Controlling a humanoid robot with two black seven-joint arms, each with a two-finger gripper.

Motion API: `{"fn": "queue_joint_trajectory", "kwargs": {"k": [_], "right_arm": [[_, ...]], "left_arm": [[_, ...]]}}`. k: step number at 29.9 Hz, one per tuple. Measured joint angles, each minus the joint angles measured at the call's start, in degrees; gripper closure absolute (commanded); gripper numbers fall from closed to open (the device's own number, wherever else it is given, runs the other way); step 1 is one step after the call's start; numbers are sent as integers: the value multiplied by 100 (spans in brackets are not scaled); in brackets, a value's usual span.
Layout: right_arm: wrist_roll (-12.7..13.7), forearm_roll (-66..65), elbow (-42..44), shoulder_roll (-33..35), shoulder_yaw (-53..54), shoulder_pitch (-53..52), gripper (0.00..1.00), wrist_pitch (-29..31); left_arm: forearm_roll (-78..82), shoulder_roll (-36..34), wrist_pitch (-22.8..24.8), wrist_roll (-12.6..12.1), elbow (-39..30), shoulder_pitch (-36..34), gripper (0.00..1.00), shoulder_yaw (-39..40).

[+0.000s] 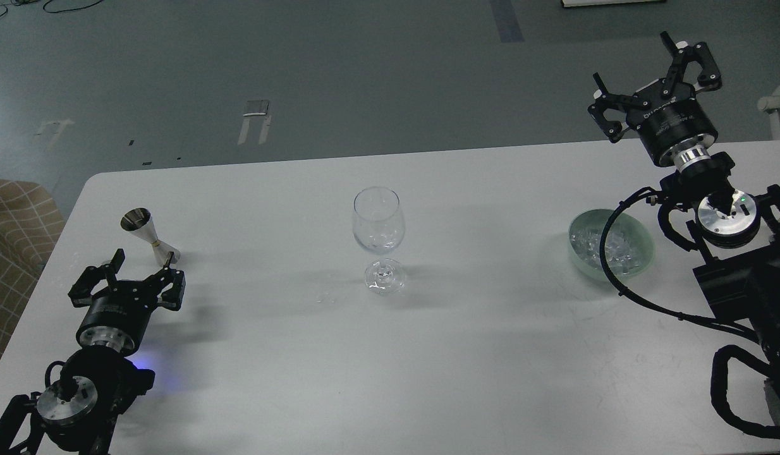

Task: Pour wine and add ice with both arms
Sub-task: 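Lower the left gripper toward the metal jigger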

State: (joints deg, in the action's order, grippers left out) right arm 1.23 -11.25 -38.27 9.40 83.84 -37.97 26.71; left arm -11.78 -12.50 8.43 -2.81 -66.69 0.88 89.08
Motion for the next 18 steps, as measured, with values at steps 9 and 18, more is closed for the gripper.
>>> {"fn": "queue_joint_trajectory", "kwargs": {"k": [9, 18], "right_arm": [[0, 0, 4, 44, 0, 110, 0, 0], [0, -68, 21, 50, 0, 99, 0, -1]], "left_arm": [[-54, 9, 421, -37, 945, -540, 31, 11], [-76, 44, 454, -59, 1559, -959, 34, 31]]}}
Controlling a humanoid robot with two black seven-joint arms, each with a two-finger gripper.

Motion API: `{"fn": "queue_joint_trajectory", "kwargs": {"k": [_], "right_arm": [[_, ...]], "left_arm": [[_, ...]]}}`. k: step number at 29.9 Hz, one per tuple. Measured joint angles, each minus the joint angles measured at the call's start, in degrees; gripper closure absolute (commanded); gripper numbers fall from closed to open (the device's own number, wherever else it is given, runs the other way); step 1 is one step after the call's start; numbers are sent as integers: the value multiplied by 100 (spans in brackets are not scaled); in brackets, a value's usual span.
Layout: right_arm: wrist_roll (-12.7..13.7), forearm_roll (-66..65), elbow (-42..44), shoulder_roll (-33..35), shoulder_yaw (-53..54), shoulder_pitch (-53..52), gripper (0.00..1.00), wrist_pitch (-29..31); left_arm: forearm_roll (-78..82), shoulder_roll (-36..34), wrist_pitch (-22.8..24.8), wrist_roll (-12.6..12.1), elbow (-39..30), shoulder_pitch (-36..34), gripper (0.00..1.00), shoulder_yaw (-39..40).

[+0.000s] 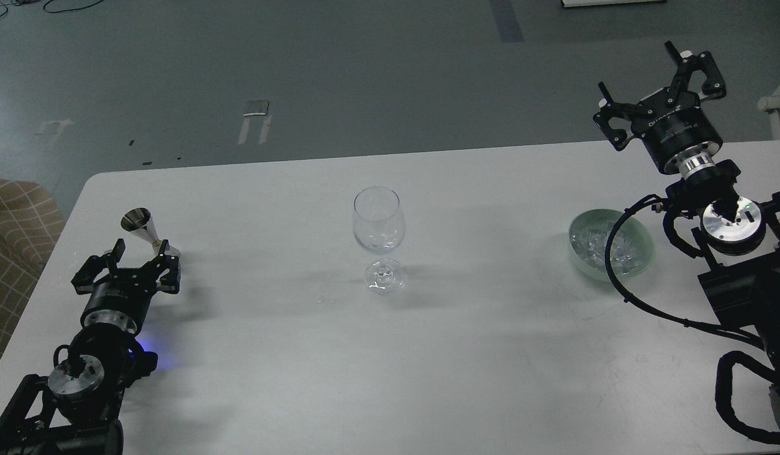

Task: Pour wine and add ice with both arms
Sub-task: 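Lower the left gripper toward the metal jigger, then close the left gripper around the metal jigger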

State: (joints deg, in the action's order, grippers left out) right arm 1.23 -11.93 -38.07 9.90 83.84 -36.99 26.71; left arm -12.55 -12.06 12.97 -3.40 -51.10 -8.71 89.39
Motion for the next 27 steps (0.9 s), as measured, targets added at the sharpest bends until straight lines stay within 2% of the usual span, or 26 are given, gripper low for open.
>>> {"fn": "queue_joint_trajectory", "kwargs": {"k": [13, 23, 27], "right_arm": [[9, -38, 2, -5, -8, -2, 0, -88], [9, -38, 1, -5, -8, -1, 0, -96], [9, -38, 0, -5, -8, 6, 0, -96]], "left_arm": [[-3, 36, 109, -20, 619, -357, 36, -8], [5, 37, 95, -21, 682, -433, 37, -43], [5, 22, 52, -98, 791, -574, 38, -74]]}}
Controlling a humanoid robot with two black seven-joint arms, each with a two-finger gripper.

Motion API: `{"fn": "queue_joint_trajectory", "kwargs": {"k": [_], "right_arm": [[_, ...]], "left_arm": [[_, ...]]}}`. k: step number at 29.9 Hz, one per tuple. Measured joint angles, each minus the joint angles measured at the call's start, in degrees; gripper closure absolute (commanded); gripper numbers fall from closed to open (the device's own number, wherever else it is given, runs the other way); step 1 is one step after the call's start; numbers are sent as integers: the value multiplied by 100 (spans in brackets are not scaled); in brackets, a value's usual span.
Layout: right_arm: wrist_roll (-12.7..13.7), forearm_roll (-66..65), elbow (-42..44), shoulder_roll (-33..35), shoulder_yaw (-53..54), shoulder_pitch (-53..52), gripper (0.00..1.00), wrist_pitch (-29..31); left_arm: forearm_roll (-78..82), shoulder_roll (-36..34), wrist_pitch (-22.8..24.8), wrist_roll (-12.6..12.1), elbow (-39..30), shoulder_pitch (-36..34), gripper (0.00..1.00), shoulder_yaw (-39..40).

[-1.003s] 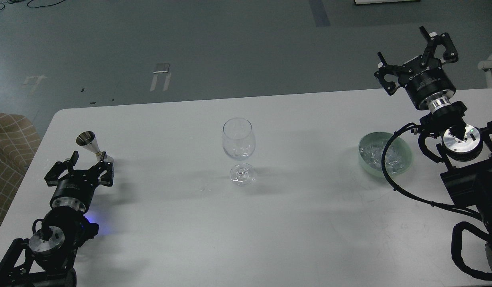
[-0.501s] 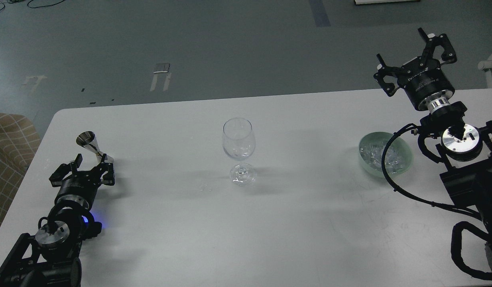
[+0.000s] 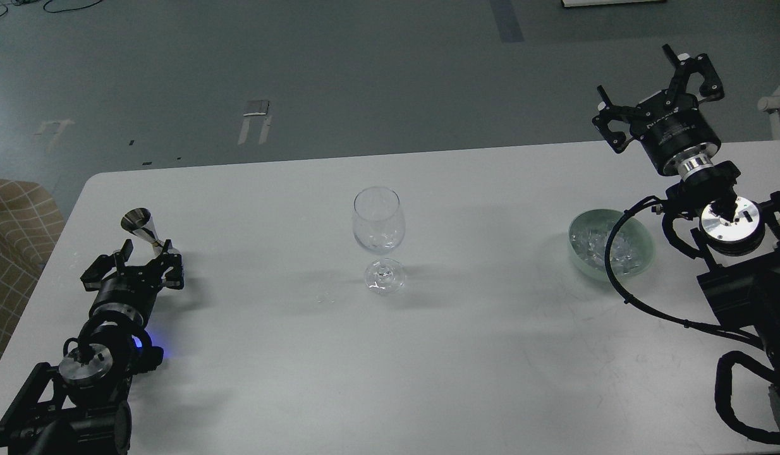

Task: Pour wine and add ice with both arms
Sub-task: 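Close the left gripper around the metal jigger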

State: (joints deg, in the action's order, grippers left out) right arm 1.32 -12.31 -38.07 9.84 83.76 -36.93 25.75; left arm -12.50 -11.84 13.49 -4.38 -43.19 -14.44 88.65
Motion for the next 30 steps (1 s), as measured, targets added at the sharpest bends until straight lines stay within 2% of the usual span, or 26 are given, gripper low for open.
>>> {"fn": "queue_joint_trajectory", "kwargs": {"k": [4, 17, 28, 30], "right_arm": [[0, 0, 0, 0, 0, 1, 0, 0], [0, 0, 0, 10, -96, -4, 0, 0], [0, 0, 0, 10, -106, -8, 0, 0], [0, 0, 0, 10, -106, -7, 0, 0]], "left_arm": [[2, -15, -12, -112, 209, -224, 38, -6], [7, -33, 50, -151, 810, -539, 38, -15], [22, -32, 173, -302, 1119, -794, 56, -17], [23, -31, 192, -318, 1120, -794, 63, -16]]}}
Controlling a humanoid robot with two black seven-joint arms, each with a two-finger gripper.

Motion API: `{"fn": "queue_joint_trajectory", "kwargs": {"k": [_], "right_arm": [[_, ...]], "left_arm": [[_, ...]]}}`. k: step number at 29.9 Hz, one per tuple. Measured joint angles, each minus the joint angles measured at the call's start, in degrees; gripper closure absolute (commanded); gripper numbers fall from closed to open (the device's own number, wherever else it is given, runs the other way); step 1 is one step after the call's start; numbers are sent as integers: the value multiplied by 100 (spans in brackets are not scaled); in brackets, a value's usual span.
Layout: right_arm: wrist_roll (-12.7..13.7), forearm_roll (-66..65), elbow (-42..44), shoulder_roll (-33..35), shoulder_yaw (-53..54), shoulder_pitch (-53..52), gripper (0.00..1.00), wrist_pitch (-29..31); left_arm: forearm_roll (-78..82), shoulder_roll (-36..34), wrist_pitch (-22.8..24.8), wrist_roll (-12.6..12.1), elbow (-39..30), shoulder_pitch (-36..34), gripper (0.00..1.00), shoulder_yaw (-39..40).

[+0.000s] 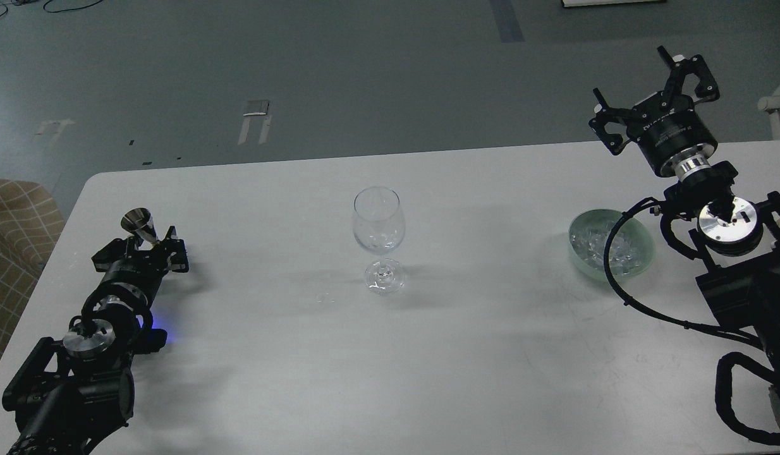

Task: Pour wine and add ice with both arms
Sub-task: 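Close the left gripper around the metal jigger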

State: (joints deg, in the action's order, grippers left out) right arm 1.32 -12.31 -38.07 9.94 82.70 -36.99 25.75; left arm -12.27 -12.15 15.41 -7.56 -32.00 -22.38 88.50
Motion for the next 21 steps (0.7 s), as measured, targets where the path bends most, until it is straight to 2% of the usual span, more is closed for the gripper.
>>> {"fn": "queue_joint_trajectory", "kwargs": {"k": [8, 21], "right_arm": [[0, 0, 16, 50, -8, 16, 0, 0], [0, 0, 11, 64, -8, 16, 0, 0]], "left_arm": [[-11, 3, 183, -28, 6, 13, 78, 4], [-22, -2, 342, -105, 0, 7, 79, 69]]}}
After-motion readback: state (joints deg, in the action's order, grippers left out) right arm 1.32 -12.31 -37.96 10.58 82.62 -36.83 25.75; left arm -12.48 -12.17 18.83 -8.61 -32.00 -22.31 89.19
